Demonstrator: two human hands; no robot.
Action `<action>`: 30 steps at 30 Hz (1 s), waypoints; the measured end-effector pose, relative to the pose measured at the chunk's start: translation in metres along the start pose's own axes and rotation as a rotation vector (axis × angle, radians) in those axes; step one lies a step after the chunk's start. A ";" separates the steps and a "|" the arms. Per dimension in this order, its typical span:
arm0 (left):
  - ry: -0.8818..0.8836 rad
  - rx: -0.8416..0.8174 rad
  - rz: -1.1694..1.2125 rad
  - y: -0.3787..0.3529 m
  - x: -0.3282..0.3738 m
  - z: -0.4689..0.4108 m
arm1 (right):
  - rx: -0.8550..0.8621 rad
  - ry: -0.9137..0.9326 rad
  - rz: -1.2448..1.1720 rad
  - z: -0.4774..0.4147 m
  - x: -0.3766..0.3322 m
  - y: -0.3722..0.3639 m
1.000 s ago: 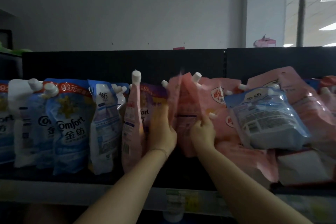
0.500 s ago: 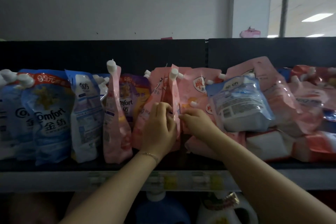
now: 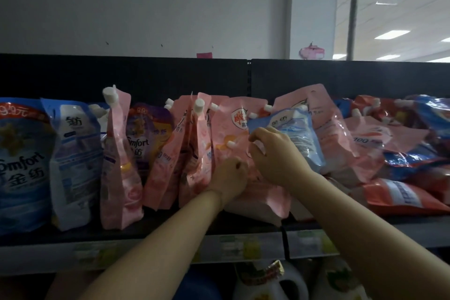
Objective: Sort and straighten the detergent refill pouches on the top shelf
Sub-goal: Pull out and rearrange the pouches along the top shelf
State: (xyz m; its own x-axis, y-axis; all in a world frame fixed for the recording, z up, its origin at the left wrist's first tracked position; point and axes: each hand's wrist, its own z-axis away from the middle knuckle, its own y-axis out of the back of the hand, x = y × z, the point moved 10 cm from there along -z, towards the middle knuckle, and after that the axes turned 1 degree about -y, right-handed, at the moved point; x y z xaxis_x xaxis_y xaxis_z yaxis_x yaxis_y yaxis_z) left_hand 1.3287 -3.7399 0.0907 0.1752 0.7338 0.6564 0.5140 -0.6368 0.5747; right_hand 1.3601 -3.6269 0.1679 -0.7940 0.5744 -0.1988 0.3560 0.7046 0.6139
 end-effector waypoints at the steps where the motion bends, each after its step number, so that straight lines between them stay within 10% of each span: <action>1: 0.038 -0.007 0.044 -0.003 -0.001 -0.006 | -0.015 -0.011 0.046 -0.002 0.006 0.000; 10: 0.308 -0.026 0.345 -0.039 -0.017 -0.056 | -0.102 -0.386 0.436 0.009 0.082 0.021; 23: 0.502 0.062 0.474 -0.065 -0.057 -0.097 | -0.015 -0.496 -0.120 0.022 0.105 0.007; 30: 0.284 0.184 0.409 -0.012 -0.009 -0.058 | 0.105 -0.331 -0.356 0.024 0.082 0.004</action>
State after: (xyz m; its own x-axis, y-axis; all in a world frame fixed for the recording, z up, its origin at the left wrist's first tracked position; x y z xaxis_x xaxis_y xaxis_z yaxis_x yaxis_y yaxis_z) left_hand 1.2725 -3.7521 0.1064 0.1710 0.3248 0.9302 0.5946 -0.7868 0.1654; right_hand 1.3086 -3.5672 0.1363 -0.6825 0.3796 -0.6246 0.1518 0.9095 0.3870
